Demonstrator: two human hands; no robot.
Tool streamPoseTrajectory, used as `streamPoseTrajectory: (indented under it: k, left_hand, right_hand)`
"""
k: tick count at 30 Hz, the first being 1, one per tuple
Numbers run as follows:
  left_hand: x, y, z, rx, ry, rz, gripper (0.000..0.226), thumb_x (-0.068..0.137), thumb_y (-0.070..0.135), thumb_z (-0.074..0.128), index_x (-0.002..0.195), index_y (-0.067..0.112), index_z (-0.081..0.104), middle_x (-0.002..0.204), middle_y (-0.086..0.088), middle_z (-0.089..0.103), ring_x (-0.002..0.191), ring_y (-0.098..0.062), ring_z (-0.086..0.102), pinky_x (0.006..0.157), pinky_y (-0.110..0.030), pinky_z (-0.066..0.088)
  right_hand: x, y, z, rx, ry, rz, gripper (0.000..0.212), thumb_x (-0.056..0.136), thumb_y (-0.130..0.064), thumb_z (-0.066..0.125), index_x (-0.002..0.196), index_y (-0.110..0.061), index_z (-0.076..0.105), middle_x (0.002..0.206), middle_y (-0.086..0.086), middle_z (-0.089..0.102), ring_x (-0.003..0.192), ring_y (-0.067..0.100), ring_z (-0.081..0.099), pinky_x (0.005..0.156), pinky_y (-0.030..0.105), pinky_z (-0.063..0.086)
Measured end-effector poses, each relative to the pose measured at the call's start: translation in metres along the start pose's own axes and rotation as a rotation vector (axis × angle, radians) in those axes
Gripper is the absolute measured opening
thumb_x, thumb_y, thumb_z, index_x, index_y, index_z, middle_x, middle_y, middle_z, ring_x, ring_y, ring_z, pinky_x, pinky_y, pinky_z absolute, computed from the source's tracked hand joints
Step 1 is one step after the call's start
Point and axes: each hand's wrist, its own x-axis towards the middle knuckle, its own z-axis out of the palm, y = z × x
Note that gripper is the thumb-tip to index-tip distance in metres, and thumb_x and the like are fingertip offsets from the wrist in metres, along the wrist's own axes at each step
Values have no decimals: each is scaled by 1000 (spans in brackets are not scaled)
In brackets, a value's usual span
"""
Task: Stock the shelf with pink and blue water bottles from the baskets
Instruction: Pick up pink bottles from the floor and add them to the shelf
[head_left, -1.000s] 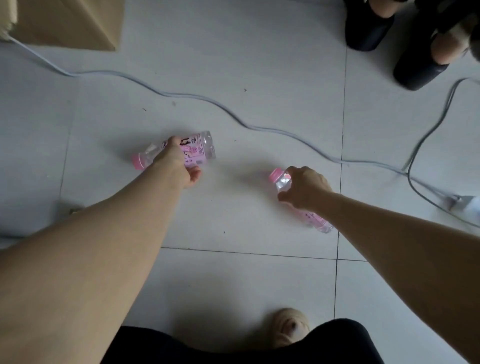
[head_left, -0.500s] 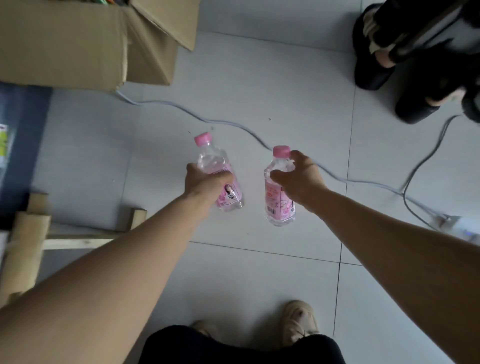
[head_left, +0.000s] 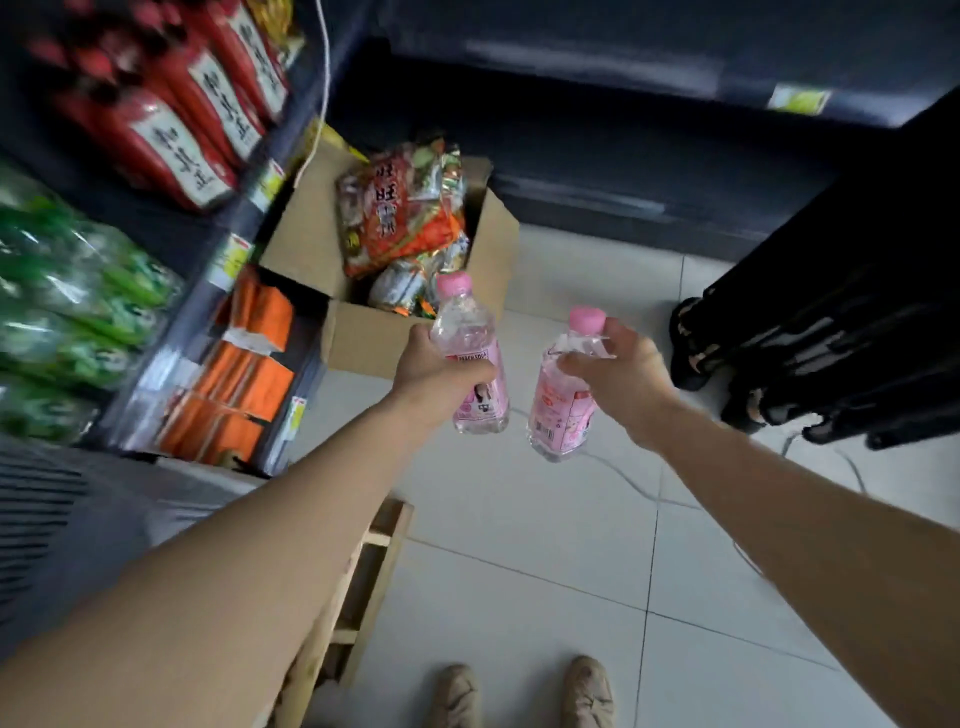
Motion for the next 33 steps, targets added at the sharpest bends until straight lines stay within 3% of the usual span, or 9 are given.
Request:
streamPoseTrajectory:
  k: [5, 9, 11, 15, 19, 23, 28, 31, 33]
  left_hand:
    - [-79, 115, -74, -18, 82, 156, 42, 71, 8, 74, 103, 20, 49, 83, 10, 58, 71, -4, 55, 52, -12, 44]
    - [-151, 193, -132, -10, 112, 270, 41, 73, 8, 73, 104, 22, 51, 85, 14, 57, 79, -2, 56, 58, -12, 42]
    - [-187, 222, -160, -3, 133, 302, 36, 71, 10, 74, 94, 26, 52, 87, 10, 59, 81, -5, 59, 67, -18, 48]
    - [-248, 262, -215, 13, 174, 349, 56, 55, 26, 76, 107, 20, 56, 102, 2, 66, 93, -13, 64, 83, -31, 52]
    - [-308, 281, -261, -7, 251, 408, 44, 63, 15, 78, 100, 22, 55, 99, 2, 66, 92, -13, 64, 84, -33, 51]
    - [-367, 280, -304, -12, 392, 416, 48, 63, 18, 79, 103, 22, 53, 101, 2, 65, 95, -15, 63, 84, -31, 52]
    - [-437, 267, -353, -79, 593, 383, 57, 52, 22, 78, 104, 22, 53, 102, 0, 68, 94, -17, 66, 91, -43, 52]
    - [-476, 252, -377, -77, 723, 386, 32, 70, 4, 75, 85, 22, 54, 80, 6, 68, 76, -9, 63, 82, -34, 50]
    - [-502, 240, -390, -84, 793, 377, 35, 75, -5, 70, 76, 24, 51, 73, 8, 64, 69, -6, 59, 76, -28, 49]
  right_hand:
    - [-73, -131, -19, 114, -44, -44, 31, 81, -10, 68, 111, -17, 61, 99, 2, 66, 91, 22, 64, 86, 40, 51]
    - [-133, -219, -25, 224, -72, -126, 14, 85, -9, 58, 95, -21, 59, 104, 9, 65, 100, 29, 64, 92, 48, 51]
    - [-164, -257, -21, 232, -76, -198, 8, 85, -16, 60, 91, -21, 60, 98, 6, 64, 93, 25, 62, 90, 47, 50]
    - [-219, -317, -10, 254, -154, -326, 4, 87, -21, 65, 89, -22, 61, 89, 1, 66, 84, 21, 62, 83, 42, 52]
    - [-267, -365, 9, 185, -276, -445, 18, 85, -19, 66, 102, -16, 61, 90, 3, 65, 78, 19, 63, 74, 36, 50]
    - [-312, -408, 40, 168, -384, -532, 11, 82, -19, 62, 91, -14, 59, 88, 5, 63, 80, 24, 61, 72, 37, 49]
    - [-367, -442, 90, 215, -660, -606, 14, 81, -25, 60, 89, -14, 65, 92, 7, 66, 86, 24, 61, 92, 49, 49]
    - [-405, -452, 121, 258, -844, -564, 14, 90, -19, 58, 101, -25, 58, 99, 3, 65, 85, 17, 63, 75, 36, 55]
    - [-430, -456, 143, 241, -966, -562, 21, 90, -18, 60, 111, -21, 56, 93, 2, 63, 77, 12, 61, 63, 27, 51]
